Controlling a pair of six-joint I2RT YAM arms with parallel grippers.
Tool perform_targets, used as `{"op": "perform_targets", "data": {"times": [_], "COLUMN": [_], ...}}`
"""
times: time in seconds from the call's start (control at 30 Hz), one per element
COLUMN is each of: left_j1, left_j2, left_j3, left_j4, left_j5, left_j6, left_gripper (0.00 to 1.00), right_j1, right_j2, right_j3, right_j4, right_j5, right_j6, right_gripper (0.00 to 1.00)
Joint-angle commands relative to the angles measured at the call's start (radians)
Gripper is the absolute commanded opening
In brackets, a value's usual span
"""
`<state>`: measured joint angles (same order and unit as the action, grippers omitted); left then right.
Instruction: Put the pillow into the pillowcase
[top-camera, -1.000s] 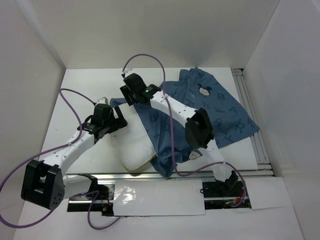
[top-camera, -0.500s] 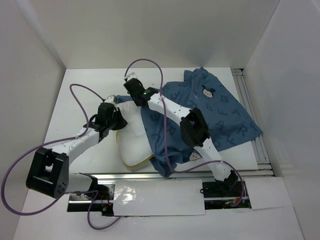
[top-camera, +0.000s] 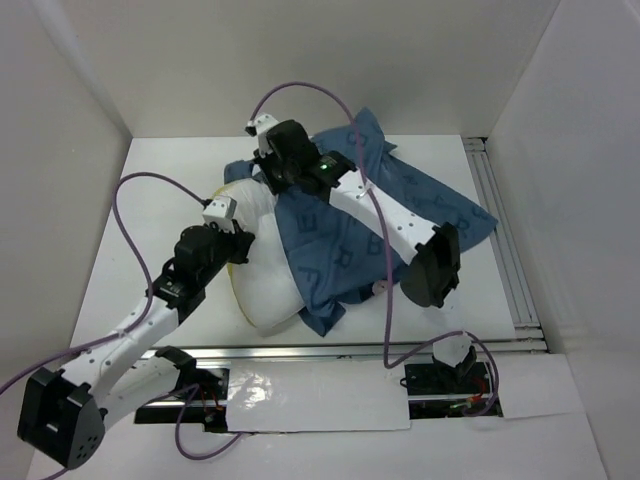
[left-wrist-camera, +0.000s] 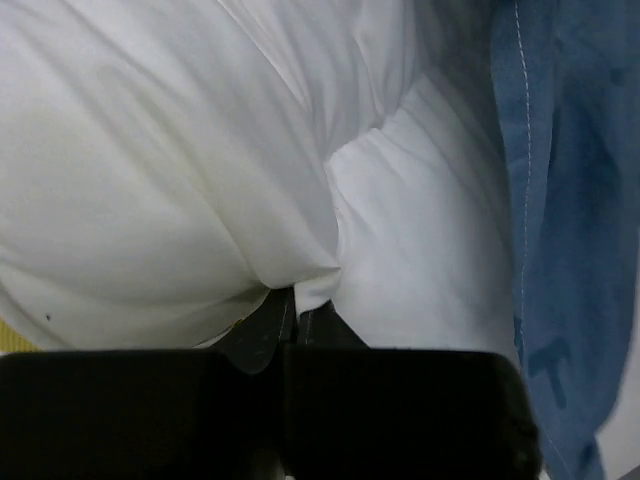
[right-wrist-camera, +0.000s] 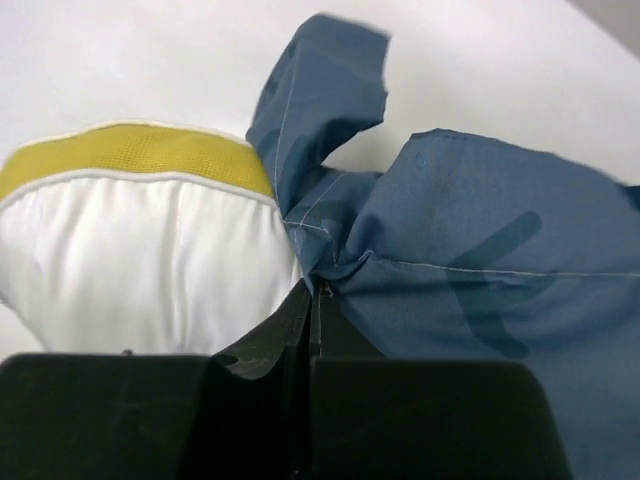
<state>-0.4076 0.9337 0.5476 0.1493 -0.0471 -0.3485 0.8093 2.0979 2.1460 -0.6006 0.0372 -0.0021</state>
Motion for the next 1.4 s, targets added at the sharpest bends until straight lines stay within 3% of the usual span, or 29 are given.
{"op": "perform_targets", "data": {"times": [0.0, 0.13, 0.2, 0.3, 0.4, 0.53, 0.7, 0.83, 0.97, 1.1, 1.23, 1.37], "left_j1": [-0.036, -0.045, -0.045, -0.045, -0.045, -0.045, -0.045, -0.045, -0.023, -0.004, 0.027, 0.084], "left_j2": [-0.081, -0.182, -0.228, -0.275, -0.305, -0.319, -0.245, -0.153, -0.001, 0.152, 0.252, 0.296], "left_j3": [0.017, 0.003, 0.014, 0.014, 0.014, -0.020, -0.089, -0.175, -0.138, -0.104, -0.043, -0.021], "left_j4": [0.303, 0.366, 0.366, 0.355, 0.345, 0.363, 0.519, 0.850, 1.030, 1.224, 1.282, 1.187], "left_j5": [0.118, 0.219, 0.234, 0.234, 0.234, 0.234, 0.224, 0.206, 0.271, 0.294, 0.276, 0.276], "left_j6": [0.104, 0.186, 0.210, 0.223, 0.243, 0.243, 0.243, 0.220, 0.136, 0.023, -0.032, -0.044], "left_gripper": [0.00, 0.00, 0.00, 0.00, 0.00, 0.00, 0.00, 0.00, 0.00, 0.00, 0.00, 0.00], "right_j1": [0.097, 0.120, 0.129, 0.129, 0.129, 0.129, 0.140, 0.140, 0.140, 0.131, 0.082, 0.051], "right_j2": [-0.148, -0.200, -0.220, -0.281, -0.314, -0.352, -0.302, -0.250, -0.184, -0.142, -0.121, -0.121], "right_j3": [-0.003, -0.012, -0.037, -0.099, -0.156, -0.201, -0.059, 0.069, 0.170, 0.213, 0.138, 0.072], "right_j4": [0.061, 0.051, 0.051, 0.110, 0.150, 0.203, 0.154, 0.055, -0.030, -0.090, -0.081, -0.042], "right_j5": [-0.324, -0.348, -0.333, -0.177, -0.102, -0.095, -0.290, -0.436, -0.586, -0.626, -0.606, -0.585], "right_j6": [0.028, 0.037, 0.037, 0.059, 0.068, 0.068, 0.079, 0.106, 0.149, 0.185, 0.228, 0.254], "right_gripper": [0.00, 0.00, 0.11, 0.11, 0.00, 0.00, 0.00, 0.00, 0.00, 0.00, 0.00, 0.00]}}
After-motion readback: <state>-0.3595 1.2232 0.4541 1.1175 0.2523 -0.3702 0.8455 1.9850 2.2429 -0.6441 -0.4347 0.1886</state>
